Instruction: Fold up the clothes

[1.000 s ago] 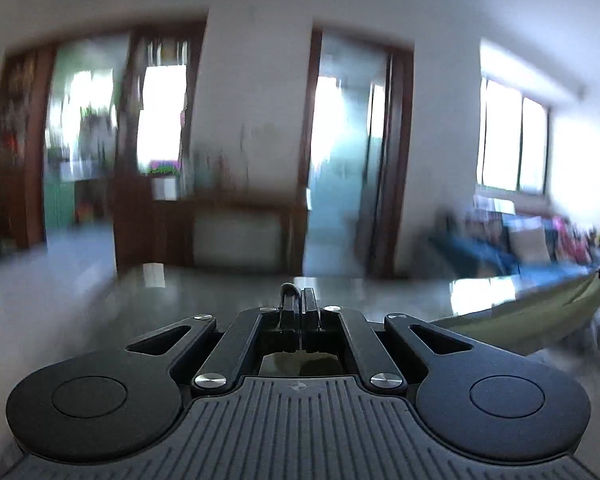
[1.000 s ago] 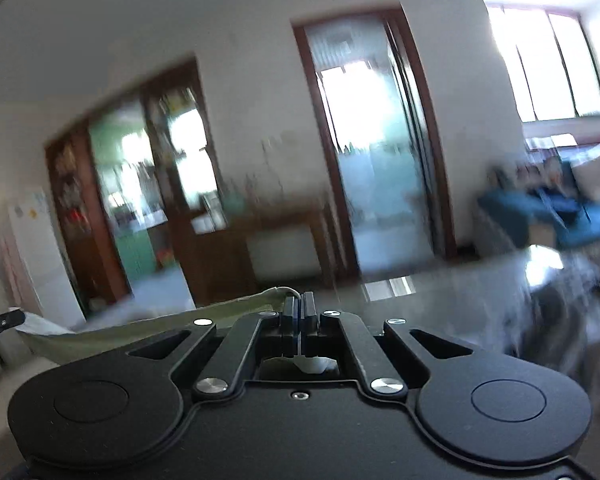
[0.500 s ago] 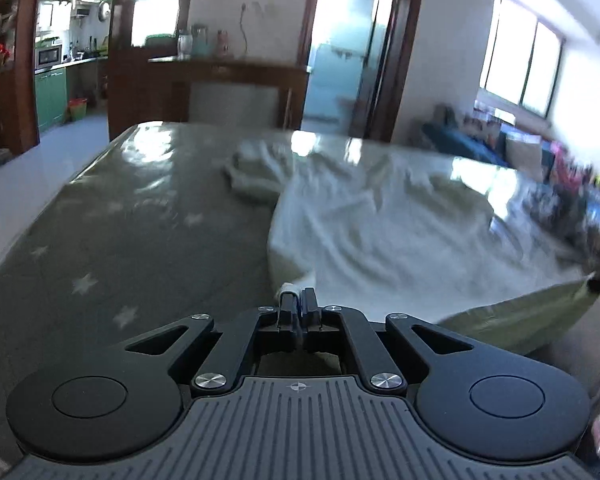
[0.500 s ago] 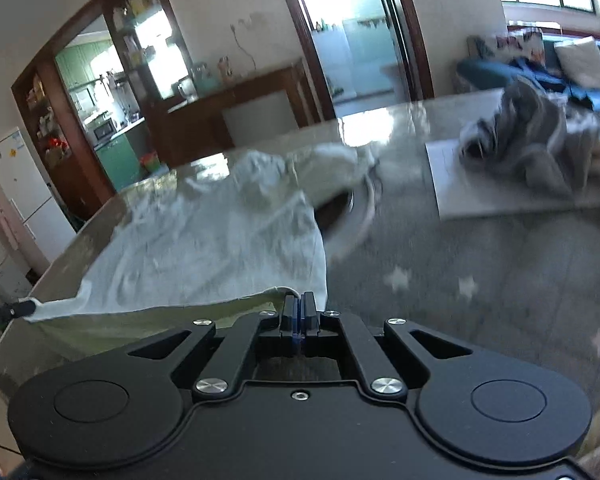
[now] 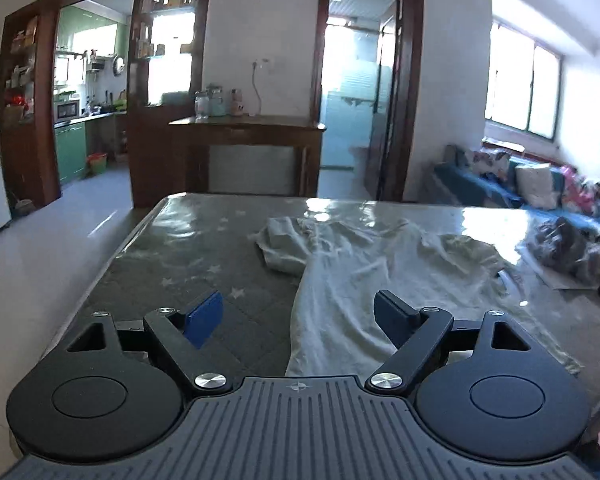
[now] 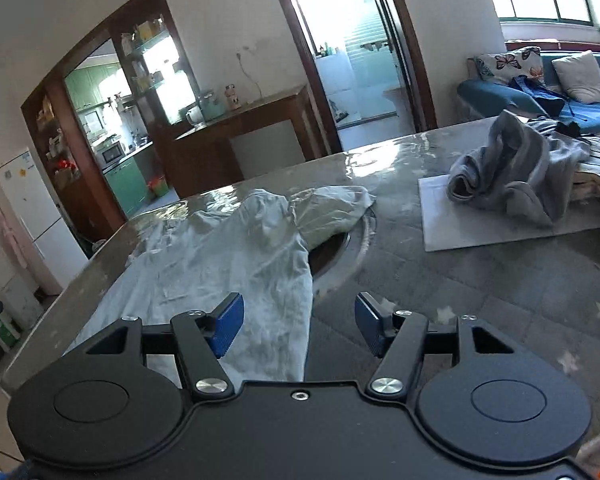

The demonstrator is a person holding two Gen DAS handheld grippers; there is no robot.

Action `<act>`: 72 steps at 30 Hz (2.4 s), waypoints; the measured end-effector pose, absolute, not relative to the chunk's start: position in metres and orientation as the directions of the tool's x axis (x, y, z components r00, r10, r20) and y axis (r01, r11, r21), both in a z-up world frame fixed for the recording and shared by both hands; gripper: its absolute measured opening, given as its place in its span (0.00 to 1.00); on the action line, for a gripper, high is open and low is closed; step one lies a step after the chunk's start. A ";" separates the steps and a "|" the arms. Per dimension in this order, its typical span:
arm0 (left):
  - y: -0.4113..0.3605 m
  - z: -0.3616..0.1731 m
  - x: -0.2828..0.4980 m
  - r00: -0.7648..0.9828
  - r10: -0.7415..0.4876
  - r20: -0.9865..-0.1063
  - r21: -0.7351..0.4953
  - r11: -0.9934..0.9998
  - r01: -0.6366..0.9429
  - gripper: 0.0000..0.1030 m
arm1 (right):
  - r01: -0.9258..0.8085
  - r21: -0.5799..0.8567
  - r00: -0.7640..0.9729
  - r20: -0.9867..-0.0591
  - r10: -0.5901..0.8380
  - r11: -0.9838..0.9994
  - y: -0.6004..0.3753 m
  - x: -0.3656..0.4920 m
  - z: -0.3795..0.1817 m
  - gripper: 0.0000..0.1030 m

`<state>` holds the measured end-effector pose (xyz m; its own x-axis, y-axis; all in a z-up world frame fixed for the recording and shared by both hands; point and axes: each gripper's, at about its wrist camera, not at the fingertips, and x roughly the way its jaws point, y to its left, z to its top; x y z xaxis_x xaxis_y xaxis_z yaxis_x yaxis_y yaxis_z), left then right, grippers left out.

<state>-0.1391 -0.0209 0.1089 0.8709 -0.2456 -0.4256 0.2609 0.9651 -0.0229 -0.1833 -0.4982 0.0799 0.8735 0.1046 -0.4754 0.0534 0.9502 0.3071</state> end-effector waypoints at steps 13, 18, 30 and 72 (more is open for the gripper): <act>-0.046 0.039 -0.099 0.840 -0.180 -0.511 0.011 0.976 0.216 0.78 | -0.025 0.134 0.784 -0.613 0.102 0.991 -0.443 -0.143 0.026 0.52; -0.038 0.021 -0.093 0.802 -0.185 -0.568 -0.013 0.976 0.216 0.62 | -0.010 0.109 0.763 -0.641 0.078 0.994 -0.438 -0.142 0.012 0.36; -0.054 0.013 -0.114 0.766 -0.201 -0.610 -0.015 0.970 0.242 0.06 | -0.021 0.030 0.779 -0.627 0.035 0.999 -0.439 -0.152 0.009 0.04; -0.058 0.057 0.044 0.826 -0.222 -0.519 -0.076 0.974 0.213 0.61 | 0.131 0.124 0.848 -0.528 -0.046 0.984 -0.532 -0.071 0.062 0.43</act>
<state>0.0436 -0.0580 0.0571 0.8257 -0.2216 -0.5188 0.2134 0.9740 -0.0763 -0.0705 -0.5316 0.0623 0.8481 -0.0463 -0.5279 0.1311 0.9835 0.1243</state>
